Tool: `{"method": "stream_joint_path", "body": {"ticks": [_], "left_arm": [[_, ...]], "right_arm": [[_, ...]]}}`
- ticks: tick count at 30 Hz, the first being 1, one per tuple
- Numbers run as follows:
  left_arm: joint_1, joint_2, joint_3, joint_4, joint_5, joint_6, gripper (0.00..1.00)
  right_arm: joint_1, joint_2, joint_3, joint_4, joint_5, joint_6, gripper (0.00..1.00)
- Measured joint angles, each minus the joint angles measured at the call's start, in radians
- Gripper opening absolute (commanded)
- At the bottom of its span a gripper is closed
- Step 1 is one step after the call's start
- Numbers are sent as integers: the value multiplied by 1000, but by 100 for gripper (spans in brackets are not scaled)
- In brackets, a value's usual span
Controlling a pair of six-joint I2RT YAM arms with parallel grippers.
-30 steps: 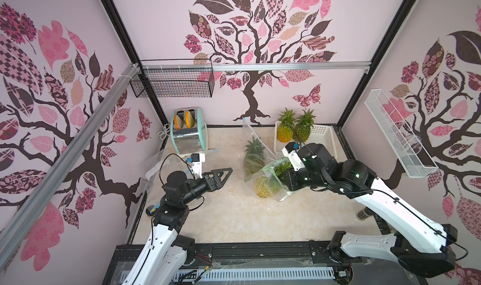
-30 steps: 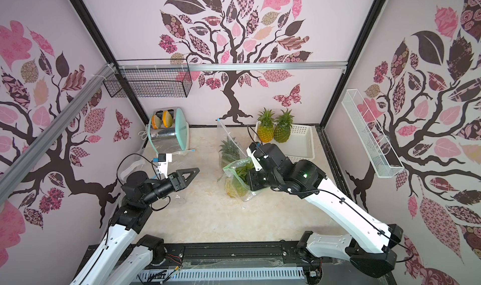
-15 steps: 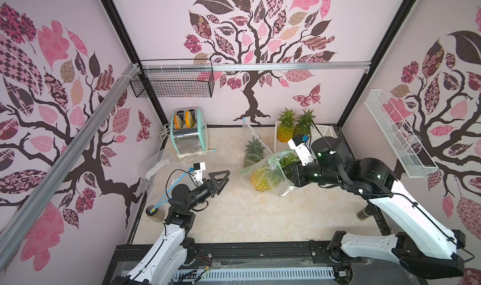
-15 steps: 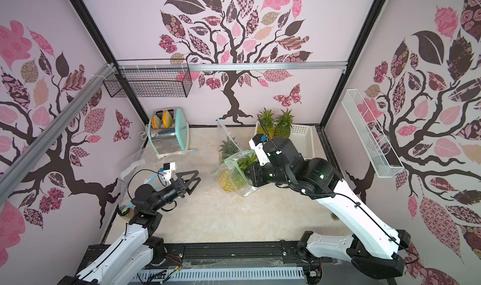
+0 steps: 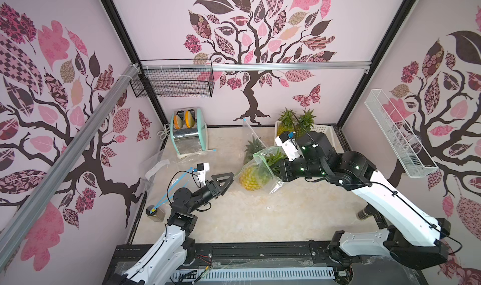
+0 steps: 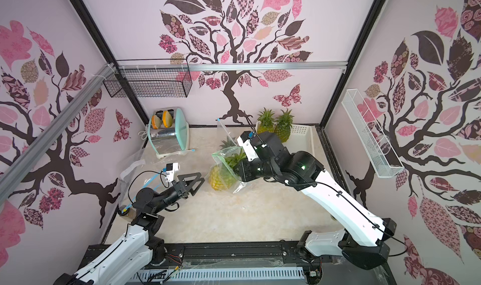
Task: Open the zip-top bag and take out the pineapple
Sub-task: Pick up the pineapple at the center of the board.
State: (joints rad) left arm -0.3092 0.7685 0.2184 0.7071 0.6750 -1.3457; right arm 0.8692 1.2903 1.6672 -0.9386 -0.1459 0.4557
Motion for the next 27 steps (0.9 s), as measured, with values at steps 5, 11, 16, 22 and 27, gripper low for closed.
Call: {"method": "stream_joint_path", "body": {"ticks": [5, 11, 16, 22, 27], "left_arm": [[0, 17, 2, -26, -10, 38, 98], [0, 14, -4, -45, -47, 74, 98], [0, 37, -7, -27, -69, 81, 98], [1, 112, 8, 49, -68, 61, 50], [1, 127, 28, 74, -68, 63, 0]], "right_arm": [[0, 26, 51, 9, -22, -7, 0], [-1, 39, 88, -1, -22, -16, 0], [-1, 39, 92, -1, -23, -19, 0], [-2, 39, 93, 1, -21, -18, 0], [-1, 39, 93, 10, -37, -18, 0]]}}
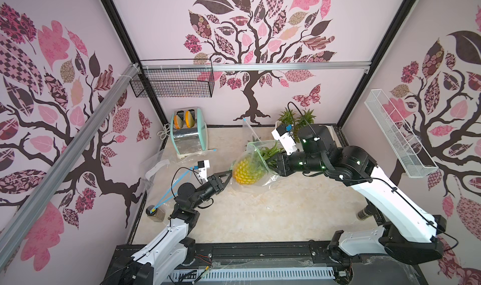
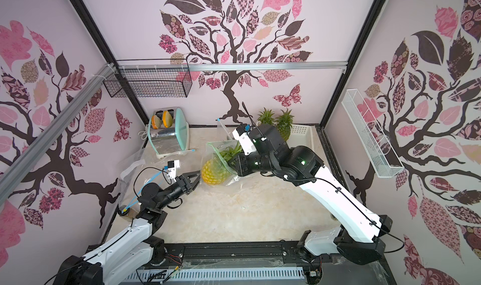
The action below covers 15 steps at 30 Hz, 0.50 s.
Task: Open the zip-top bag and take out the pineapple
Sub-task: Pick up the pineapple at the center of the board, then place the zipper food storage bag at the center of the board.
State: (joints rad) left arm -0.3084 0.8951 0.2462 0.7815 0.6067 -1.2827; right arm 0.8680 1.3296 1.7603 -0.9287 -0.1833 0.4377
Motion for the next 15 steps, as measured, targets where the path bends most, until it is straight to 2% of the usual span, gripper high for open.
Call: {"method": "stream_joint_path", "body": {"ticks": [6, 11, 15], "left_arm": [[0, -67, 39, -90, -14, 51, 0], [0, -165, 143, -398, -85, 231, 0], [0, -159, 260, -658, -188, 406, 0]], "right_arm": [[0, 0, 0, 2, -6, 0, 0], [0, -1, 0, 1, 5, 0, 0], [0, -11, 0, -8, 18, 1, 0]]}}
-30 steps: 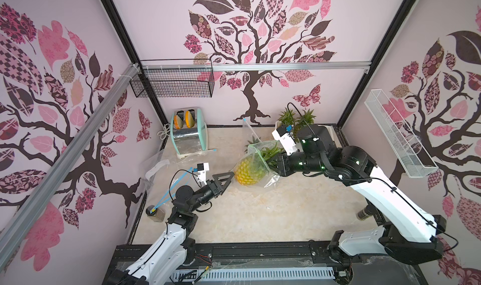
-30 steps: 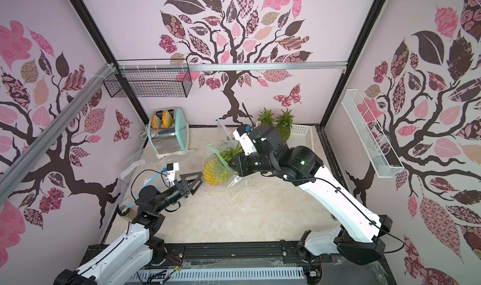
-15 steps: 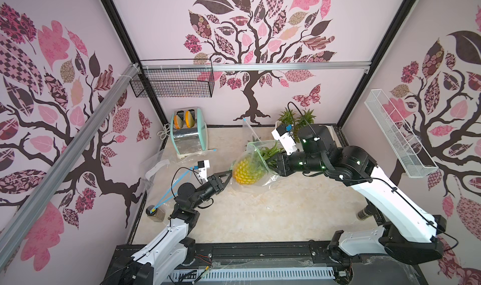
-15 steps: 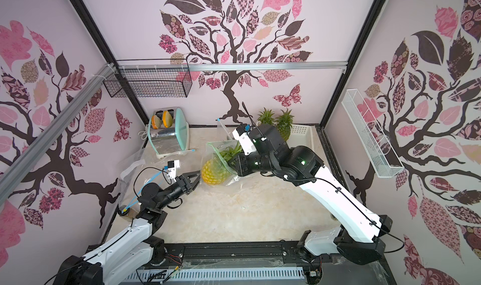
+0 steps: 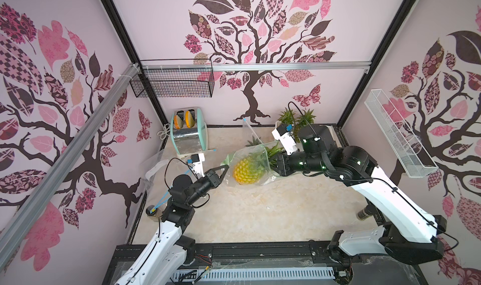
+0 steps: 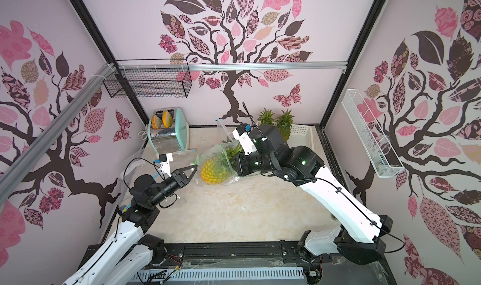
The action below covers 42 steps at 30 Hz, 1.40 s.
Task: Open the zip-top bag and take out the pineapple
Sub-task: Place the zipper food storage bag at the center of the board.
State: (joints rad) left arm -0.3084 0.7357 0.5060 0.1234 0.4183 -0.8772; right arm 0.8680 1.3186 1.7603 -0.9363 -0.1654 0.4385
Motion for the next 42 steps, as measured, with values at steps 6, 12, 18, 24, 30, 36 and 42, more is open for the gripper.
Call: {"method": "stream_joint_path", "body": {"ticks": [6, 12, 18, 24, 30, 36, 42], "left_arm": [[0, 97, 95, -270, -154, 199, 0], [-4, 194, 156, -399, -214, 303, 0], [-6, 216, 218, -469, -270, 350, 0], [15, 224, 221, -571, -336, 355, 0], [64, 233, 221, -623, -346, 350, 0], [100, 226, 268, -656, -329, 334, 0], [107, 221, 416, -680, -278, 327, 0]], "right_arm": [[0, -54, 0, -25, 28, -1, 0], [0, -120, 2, -38, 63, -9, 0], [3, -151, 2, -60, 71, -27, 0], [2, -155, 61, -69, 122, -54, 0], [2, -153, 150, -67, 151, -70, 0], [2, -123, 265, -113, 253, -110, 0], [2, -52, 367, -189, 451, -171, 0]]}}
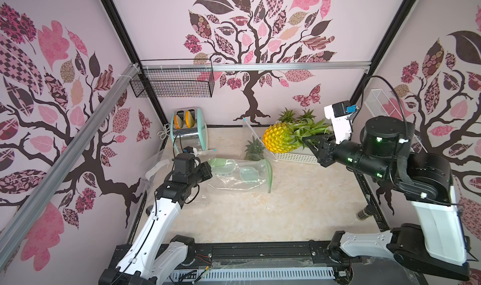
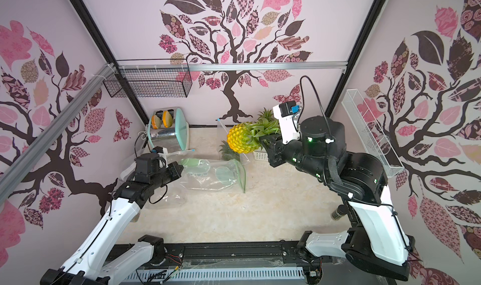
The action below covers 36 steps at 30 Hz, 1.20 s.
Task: Open the zip-top bag and take out the pineapple
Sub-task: Place the zipper food storage bag at the center of the board.
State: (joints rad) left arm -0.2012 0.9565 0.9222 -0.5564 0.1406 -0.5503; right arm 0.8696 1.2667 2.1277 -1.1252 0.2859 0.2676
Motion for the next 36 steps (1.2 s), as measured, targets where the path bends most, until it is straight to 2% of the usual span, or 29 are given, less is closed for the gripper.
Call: {"method": "stream_joint_path", "body": {"ticks": [3, 5, 9, 13, 18, 25, 36], "left_arm": [[1, 8, 108, -4, 18, 4, 0], [4, 24, 182, -10, 26, 15, 0], [7, 88, 357, -45, 25, 67, 0], [18, 135, 464, -80, 8, 134, 0], [123, 218, 510, -104, 22, 187, 0], [287, 316, 510, -153, 2, 228, 0], [303, 338, 471, -184, -103, 265, 0]], "right_arm": [[-16, 42, 11, -40, 105, -29, 0], [-70, 72, 10, -64, 124, -48, 0], [-282, 100, -43, -51, 95, -80, 0], [-473, 103, -117, -37, 47, -98, 0], [-639, 137, -181, -19, -45, -121, 0], [-730, 273, -142, 16, -97, -143, 0], [-768, 498, -75, 50, -122, -135, 0]]}}
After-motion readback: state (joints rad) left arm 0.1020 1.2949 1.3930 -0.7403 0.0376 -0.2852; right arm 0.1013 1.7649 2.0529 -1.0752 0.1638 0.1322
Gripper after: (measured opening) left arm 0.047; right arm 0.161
